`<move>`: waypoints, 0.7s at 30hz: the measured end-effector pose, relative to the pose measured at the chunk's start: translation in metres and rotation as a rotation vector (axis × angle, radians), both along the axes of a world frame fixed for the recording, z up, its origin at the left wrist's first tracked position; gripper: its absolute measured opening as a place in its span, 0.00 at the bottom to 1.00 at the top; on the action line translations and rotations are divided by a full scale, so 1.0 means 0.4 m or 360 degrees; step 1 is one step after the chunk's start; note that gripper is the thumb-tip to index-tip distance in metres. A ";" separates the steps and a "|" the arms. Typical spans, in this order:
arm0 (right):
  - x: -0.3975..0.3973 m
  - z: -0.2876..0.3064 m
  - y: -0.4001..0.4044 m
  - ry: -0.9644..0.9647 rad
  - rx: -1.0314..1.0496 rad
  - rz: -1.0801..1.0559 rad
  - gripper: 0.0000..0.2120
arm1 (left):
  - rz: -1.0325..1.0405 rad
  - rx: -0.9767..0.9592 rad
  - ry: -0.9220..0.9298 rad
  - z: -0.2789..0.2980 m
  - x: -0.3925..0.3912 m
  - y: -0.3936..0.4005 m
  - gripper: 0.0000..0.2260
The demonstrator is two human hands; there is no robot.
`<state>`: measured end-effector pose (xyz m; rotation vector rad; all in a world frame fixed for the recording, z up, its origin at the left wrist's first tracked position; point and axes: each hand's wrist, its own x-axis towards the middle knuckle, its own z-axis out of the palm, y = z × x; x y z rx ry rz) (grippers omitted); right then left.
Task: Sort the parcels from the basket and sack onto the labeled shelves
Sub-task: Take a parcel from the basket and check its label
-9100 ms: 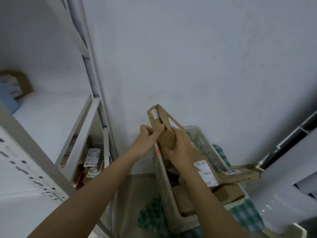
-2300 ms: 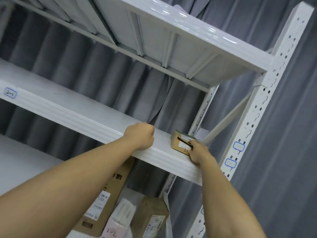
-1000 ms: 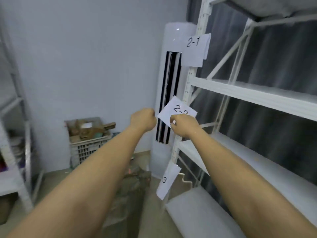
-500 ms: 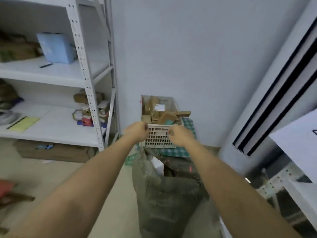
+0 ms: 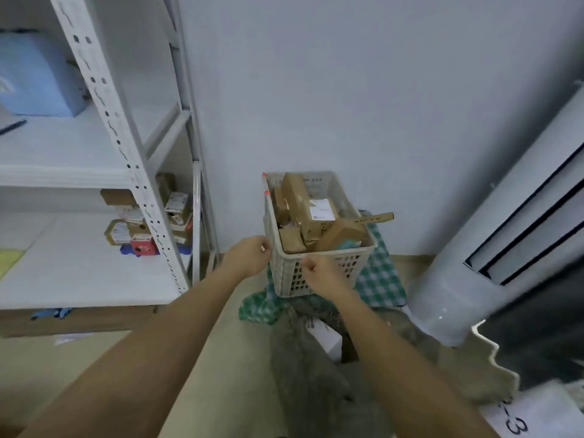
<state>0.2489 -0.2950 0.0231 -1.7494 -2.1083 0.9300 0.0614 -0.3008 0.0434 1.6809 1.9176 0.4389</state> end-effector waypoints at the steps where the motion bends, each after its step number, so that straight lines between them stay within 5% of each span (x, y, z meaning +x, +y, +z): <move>1: -0.006 -0.013 0.020 0.0001 -0.0027 -0.0039 0.12 | -0.0029 -0.0035 -0.0001 -0.010 -0.012 0.030 0.11; 9: 0.003 -0.063 0.311 -0.0001 0.0026 -0.0334 0.11 | -0.0126 -0.0203 -0.0093 -0.111 -0.070 0.315 0.10; 18: -0.086 -0.107 0.700 -0.0023 0.0192 -0.0271 0.12 | -0.0088 -0.0297 -0.0115 -0.159 -0.149 0.635 0.10; 21: -0.117 -0.132 0.769 -0.0248 0.0138 -0.0394 0.22 | -0.0111 -0.0373 -0.0179 -0.177 -0.168 0.703 0.10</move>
